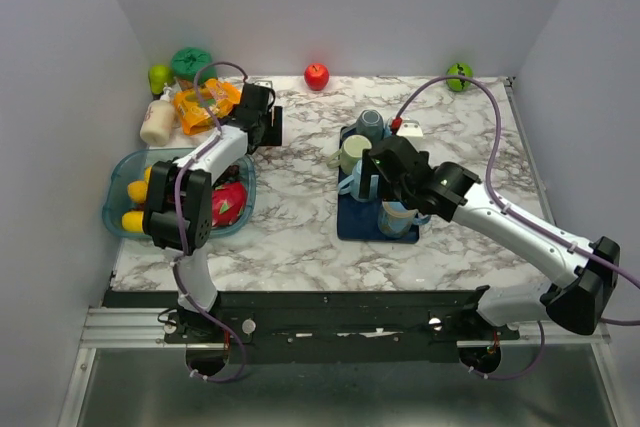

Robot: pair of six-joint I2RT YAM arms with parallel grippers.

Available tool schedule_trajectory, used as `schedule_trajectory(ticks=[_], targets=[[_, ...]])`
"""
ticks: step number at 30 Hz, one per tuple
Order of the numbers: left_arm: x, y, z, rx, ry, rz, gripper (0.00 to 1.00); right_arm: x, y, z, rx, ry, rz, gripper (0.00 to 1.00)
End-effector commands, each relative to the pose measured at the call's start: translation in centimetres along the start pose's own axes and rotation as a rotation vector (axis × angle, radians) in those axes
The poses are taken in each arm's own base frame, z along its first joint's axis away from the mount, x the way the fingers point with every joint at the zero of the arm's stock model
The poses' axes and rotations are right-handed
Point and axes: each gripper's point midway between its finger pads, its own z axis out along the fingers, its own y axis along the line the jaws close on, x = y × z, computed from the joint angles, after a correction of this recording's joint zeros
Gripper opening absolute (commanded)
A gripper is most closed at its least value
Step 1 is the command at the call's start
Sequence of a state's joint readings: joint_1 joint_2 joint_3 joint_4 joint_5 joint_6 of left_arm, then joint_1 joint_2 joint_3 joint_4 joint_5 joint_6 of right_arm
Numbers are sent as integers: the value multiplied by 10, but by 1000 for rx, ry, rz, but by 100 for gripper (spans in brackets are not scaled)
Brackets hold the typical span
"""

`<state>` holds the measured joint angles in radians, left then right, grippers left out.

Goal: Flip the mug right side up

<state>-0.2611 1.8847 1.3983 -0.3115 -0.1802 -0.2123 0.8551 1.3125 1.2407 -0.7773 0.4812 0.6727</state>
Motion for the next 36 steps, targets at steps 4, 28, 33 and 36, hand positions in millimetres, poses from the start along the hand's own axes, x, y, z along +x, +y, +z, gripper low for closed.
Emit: schedule_trajectory(ticks=[4, 28, 33, 36], targets=[[-76, 4, -86, 51, -262, -54, 99, -10, 5, 1, -31, -48, -8, 100], [-68, 21, -230, 322, -347, -333, 99, 24, 41, 99, 400, 159, 658, 76], [-63, 16, -236, 360, -373, -356, 99, 36, 39, 110, 532, 180, 743, 72], [-66, 9, -238, 402, -372, -357, 99, 39, 39, 120, 573, 177, 752, 70]])
